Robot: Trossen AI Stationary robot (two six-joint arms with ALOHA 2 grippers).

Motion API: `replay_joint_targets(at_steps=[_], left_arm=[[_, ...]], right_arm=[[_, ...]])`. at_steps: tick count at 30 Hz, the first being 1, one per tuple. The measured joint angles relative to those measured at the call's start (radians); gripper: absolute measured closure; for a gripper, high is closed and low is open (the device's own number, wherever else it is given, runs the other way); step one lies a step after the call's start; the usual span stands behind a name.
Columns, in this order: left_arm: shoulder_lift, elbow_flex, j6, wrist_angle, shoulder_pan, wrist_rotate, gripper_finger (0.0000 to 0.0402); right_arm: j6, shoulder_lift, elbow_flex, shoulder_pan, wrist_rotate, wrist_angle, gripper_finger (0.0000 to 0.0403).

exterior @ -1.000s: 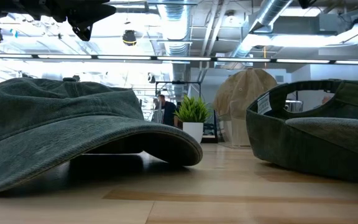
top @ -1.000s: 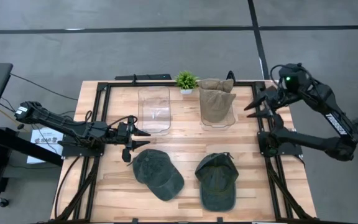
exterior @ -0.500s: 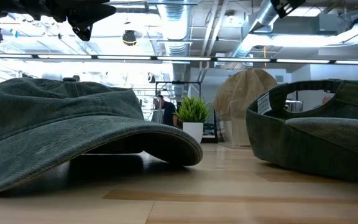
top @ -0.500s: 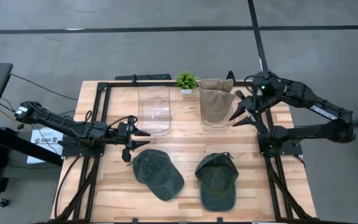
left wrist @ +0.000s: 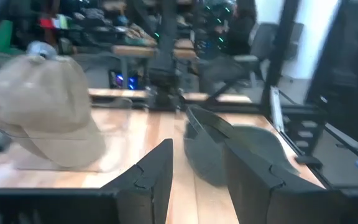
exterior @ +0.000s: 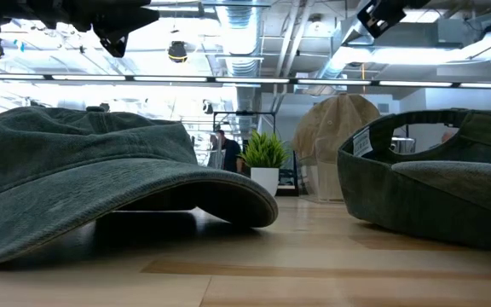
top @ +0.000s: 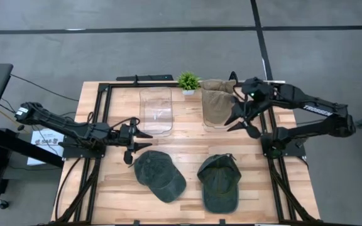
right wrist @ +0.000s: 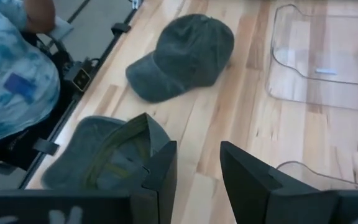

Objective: Pick & Place hat
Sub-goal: Put the right black cap into the left transparent container

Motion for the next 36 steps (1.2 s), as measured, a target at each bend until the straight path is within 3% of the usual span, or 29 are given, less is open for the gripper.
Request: replay_joint_targets(at_steps=[8,27,36], left_arm=[[0.099,0.000,0.055,0.000,0.000,0.205,0.0268],[0.112,0.000,0.058,0.011,0.000,0.202,0.0268],[0.112,0.000,0.058,0.014,0.000,0.202,0.0268]], right_arm=[[0.070,0.077,0.000,0.080,0.161,0.000,0.0291],[0.239,0.322,0.001,0.309,0.304,-0.035,0.0291],[0.290,0.339,0.001,0.351,0.306,-0.043,0.0291]])
